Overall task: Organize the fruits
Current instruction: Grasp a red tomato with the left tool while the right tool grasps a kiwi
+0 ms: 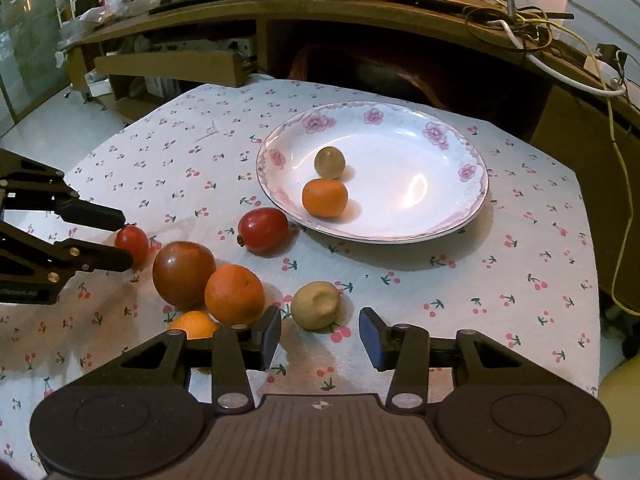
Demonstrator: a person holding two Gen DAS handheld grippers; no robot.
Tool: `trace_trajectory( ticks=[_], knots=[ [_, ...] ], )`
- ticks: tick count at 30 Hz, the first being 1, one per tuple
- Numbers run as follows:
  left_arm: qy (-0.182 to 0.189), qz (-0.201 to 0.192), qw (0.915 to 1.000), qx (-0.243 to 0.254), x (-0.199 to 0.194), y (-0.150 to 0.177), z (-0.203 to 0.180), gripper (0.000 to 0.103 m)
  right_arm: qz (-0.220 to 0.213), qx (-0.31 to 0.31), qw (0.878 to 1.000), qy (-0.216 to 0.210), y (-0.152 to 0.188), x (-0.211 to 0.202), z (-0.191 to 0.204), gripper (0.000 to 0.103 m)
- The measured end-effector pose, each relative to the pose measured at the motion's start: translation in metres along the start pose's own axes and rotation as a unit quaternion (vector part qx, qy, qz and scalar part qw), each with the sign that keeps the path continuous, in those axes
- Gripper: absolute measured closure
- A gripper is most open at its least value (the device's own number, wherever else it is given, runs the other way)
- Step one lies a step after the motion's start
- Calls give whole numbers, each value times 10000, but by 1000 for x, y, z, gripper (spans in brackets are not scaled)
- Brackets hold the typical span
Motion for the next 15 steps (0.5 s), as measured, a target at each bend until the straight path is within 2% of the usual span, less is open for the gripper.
trace_trajectory(
  ticks=[8, 15],
  knots=[
    [32, 102, 9999, -112, 12, 3, 2, 60, -31, 108, 9999, -10, -5, 7, -2, 59],
    [-6, 64, 9999, -101, 9, 5, 1, 60, -1, -138, 9998, 148, -7, 11, 4, 59]
  ],
)
Point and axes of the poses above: each gripper's, at about its wrist camera, not at the fingertips, and x roughly the way its jaws point, z to its left, y to its underside, the point moved 9 cm from there along x, roughly the way its jaws point, and after that the axes turned 2 degrees about y, right-handed, at the moved point
